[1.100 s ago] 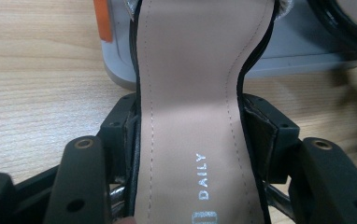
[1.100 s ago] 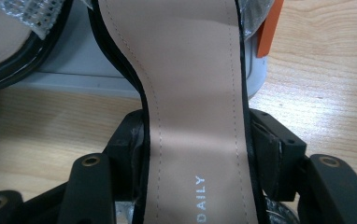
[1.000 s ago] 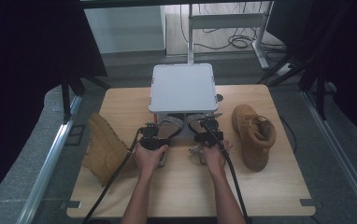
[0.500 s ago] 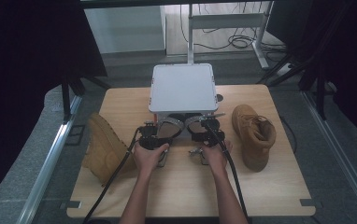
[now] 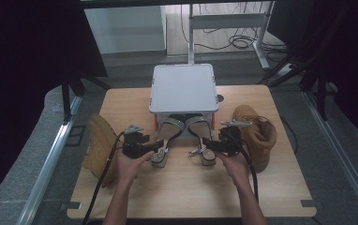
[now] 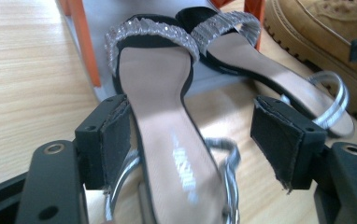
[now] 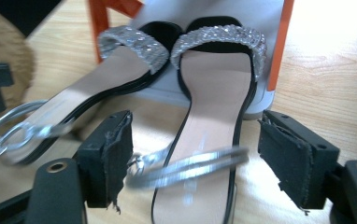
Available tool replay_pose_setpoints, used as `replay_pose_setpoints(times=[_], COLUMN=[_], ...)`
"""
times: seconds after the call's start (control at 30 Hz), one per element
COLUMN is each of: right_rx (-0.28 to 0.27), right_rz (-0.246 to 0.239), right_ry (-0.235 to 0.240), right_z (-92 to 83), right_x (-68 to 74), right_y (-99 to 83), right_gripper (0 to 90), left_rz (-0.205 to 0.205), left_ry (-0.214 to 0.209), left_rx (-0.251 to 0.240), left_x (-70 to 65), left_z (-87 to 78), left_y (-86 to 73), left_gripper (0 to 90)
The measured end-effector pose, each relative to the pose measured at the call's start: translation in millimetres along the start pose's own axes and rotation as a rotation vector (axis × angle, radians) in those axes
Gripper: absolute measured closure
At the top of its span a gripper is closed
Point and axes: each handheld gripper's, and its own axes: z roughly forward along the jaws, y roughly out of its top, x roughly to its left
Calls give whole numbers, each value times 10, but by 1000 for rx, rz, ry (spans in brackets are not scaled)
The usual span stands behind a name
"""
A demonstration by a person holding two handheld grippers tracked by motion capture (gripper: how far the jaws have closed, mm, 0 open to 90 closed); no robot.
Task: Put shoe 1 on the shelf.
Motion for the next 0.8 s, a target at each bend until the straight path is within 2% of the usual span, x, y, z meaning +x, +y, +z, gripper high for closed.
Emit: replay_pose_setpoints(times=[0.2,0.33,0.43,0.63,0.8], right_rx=[-25,-22,-10,2,9], right_rz=[-38,-93,-131,-190,-208], right_ry=[68,83,86,71,60], right_z=[-227,-278,-278,-266,-238], right_x=[-86,-87,-88,-124,-157], right_y=[-213,-366,-495,-667,-716], right_gripper=[292,305,315,318,323], left_rz=[36,55,76,137,167], left_ry=[-15,-29,-29,54,62], left_rx=[-3,-7,13,84,117], left_x=[10,-30,-72,-166,-252], left_z=[-199,-310,-355,-387,-374], left_y=[-182,-309,-404,-630,-791], left_gripper=[294,305,328,338,358])
